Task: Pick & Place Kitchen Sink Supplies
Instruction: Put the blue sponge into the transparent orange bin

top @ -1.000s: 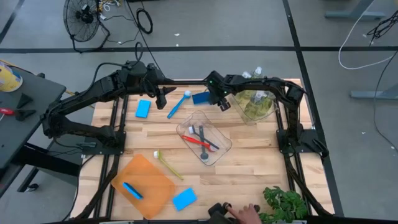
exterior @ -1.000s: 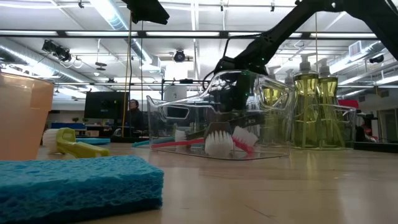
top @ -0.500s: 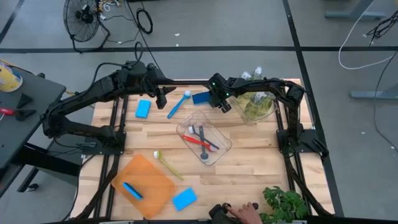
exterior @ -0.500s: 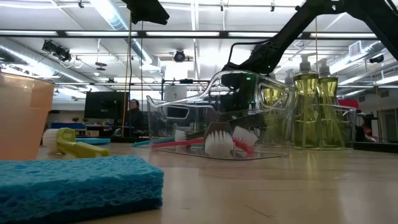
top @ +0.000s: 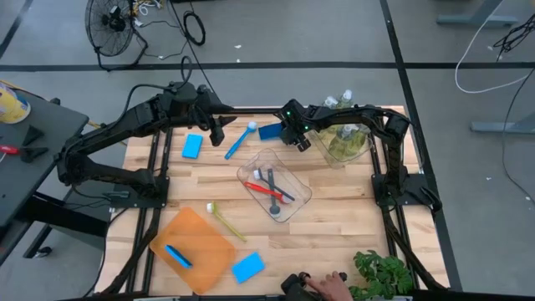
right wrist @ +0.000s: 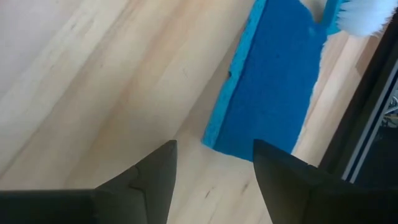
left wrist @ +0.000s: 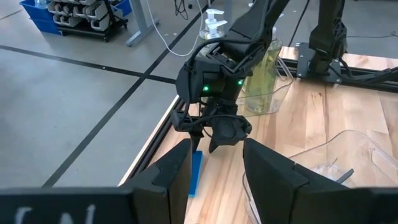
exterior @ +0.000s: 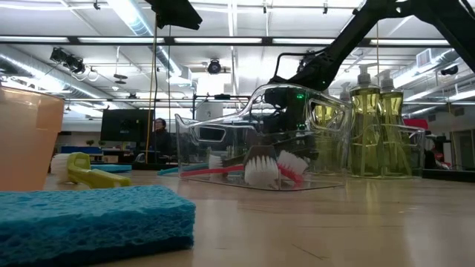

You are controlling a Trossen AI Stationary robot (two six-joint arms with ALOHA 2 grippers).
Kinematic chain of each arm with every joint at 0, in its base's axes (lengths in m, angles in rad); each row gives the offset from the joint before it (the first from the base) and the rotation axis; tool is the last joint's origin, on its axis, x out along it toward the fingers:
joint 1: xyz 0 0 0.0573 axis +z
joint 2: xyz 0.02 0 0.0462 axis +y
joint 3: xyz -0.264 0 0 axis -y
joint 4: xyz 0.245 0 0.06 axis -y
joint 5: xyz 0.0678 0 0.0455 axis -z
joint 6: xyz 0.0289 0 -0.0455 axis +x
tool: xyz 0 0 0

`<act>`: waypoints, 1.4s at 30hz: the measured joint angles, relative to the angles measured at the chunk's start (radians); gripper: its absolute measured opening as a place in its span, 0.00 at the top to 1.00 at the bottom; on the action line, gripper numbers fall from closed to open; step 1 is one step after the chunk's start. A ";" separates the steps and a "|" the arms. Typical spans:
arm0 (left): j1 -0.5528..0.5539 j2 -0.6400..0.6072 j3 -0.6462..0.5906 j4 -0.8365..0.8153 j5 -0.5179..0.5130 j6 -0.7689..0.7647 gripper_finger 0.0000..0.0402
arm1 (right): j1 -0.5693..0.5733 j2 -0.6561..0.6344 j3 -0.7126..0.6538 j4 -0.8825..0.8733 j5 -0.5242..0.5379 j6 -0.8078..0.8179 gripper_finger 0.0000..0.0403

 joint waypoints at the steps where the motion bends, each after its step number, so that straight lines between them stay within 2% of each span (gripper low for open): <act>1: 0.000 0.000 0.000 0.000 0.000 0.000 0.62 | 0.000 0.000 0.000 0.001 0.000 0.000 0.47; 16: 0.000 0.000 0.000 0.000 0.000 0.000 0.62 | 0.000 0.000 0.003 -0.036 0.036 -0.018 0.47; 31: 0.000 0.000 0.000 0.000 0.000 0.002 0.62 | 0.009 0.000 0.155 -0.209 0.016 0.032 0.47; 42: 0.000 0.000 0.000 -0.001 0.000 0.001 0.62 | 0.014 0.045 0.163 -0.206 -0.008 0.047 0.47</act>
